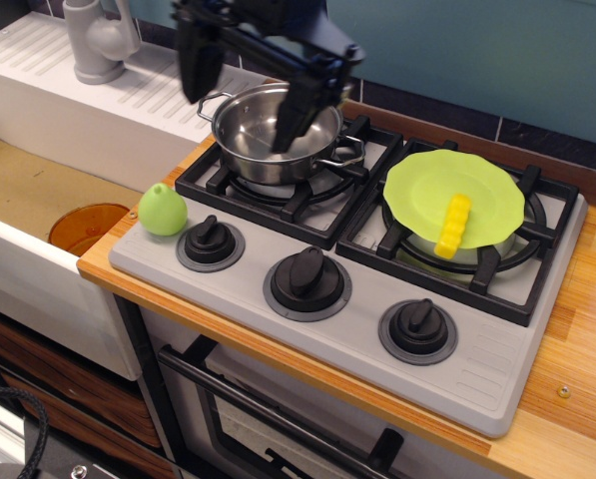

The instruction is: Put fry on plate and smallpear in pot or pan on stove

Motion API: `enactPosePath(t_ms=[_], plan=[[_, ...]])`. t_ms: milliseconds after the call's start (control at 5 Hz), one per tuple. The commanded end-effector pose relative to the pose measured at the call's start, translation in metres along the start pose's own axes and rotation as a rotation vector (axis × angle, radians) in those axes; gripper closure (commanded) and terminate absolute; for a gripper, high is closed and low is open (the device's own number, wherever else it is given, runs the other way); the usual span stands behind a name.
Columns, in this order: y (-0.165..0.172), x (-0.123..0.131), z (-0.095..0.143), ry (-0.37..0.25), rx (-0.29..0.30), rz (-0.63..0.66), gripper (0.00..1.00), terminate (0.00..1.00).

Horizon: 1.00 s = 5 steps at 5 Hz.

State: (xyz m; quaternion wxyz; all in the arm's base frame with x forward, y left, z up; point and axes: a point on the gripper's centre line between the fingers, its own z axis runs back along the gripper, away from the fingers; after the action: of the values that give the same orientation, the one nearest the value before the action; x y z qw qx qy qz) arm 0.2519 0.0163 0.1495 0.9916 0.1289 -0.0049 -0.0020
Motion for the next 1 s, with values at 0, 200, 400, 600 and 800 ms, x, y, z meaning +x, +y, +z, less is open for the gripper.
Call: enactPosePath(t_ms=[0,200,400,600,800], plan=[[0.015,0.002,-0.015,-0.108,-0.006,-0.006,0.00,0.00],[0.023,0.006,-0.036,-0.153,-0.007,-0.021,0.00,0.00],[0.039,0.009,-0.046,-0.183,0.001,-0.046,0.00,0.00],[0.051,0.012,-0.060,-0.217,0.032,-0.065,0.00,0.00],[0.058,0.015,-0.075,-0.239,0.031,-0.075,0.00,0.00]])
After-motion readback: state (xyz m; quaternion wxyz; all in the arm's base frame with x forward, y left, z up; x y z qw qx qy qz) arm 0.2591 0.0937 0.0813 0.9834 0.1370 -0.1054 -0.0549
